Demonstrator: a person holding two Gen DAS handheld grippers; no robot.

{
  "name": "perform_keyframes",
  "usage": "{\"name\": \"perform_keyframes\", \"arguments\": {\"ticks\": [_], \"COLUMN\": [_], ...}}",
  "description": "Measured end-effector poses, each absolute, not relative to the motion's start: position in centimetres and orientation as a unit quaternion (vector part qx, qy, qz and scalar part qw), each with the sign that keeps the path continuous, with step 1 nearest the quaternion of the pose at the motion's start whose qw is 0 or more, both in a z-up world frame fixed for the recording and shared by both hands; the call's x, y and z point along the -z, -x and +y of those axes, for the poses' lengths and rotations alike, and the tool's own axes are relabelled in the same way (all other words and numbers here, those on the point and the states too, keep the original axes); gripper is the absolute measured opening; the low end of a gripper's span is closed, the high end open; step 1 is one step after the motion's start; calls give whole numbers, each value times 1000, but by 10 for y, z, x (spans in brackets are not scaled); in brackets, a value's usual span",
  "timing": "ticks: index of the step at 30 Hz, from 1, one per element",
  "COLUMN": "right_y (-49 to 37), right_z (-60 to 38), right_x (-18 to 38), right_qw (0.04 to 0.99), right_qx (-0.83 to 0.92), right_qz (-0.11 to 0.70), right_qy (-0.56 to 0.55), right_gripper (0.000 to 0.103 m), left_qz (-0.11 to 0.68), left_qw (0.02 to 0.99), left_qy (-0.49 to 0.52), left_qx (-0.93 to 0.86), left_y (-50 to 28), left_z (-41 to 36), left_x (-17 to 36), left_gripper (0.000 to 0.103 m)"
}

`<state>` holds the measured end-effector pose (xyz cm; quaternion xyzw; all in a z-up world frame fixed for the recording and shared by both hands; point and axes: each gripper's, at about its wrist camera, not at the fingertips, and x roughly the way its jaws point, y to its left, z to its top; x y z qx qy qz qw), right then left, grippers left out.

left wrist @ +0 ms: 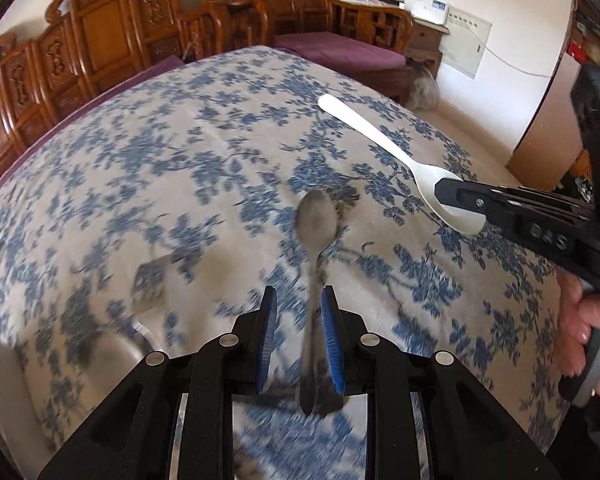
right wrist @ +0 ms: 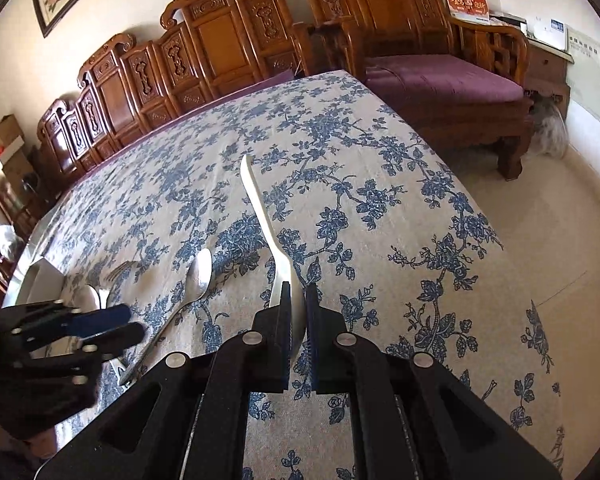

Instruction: Organize utensils

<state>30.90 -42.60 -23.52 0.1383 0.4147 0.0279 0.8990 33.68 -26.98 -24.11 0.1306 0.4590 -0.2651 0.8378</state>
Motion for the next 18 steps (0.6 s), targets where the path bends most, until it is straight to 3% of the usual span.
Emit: {"name": "perform_keyframes", "arguments": {"ticks": [3,9,17,18], "right_y": [-308,-307,-307,-307], "right_z": [-429,-436,-439,-438], "right_x": [234,231,231,231], "right_qw": [899,899,898,899], "right_qx": [-28,-25,-25,-27], "right_qz": [411,404,403,403], "right_qy": [-149,-163,-172,-171], "right_gripper": [8,8,8,8], "left_qz": [459,458,460,461], "left_qw": [838,840,836,836], "left_qy": [-141,-133,-147,-147], "left_qx": [260,260,260,260], "left_y": [-345,-364,-378,-378], "left_z": [-283,-297,-312,-312], "left_x": [245,246,254,254], "left_gripper": [22,32,32,26]}}
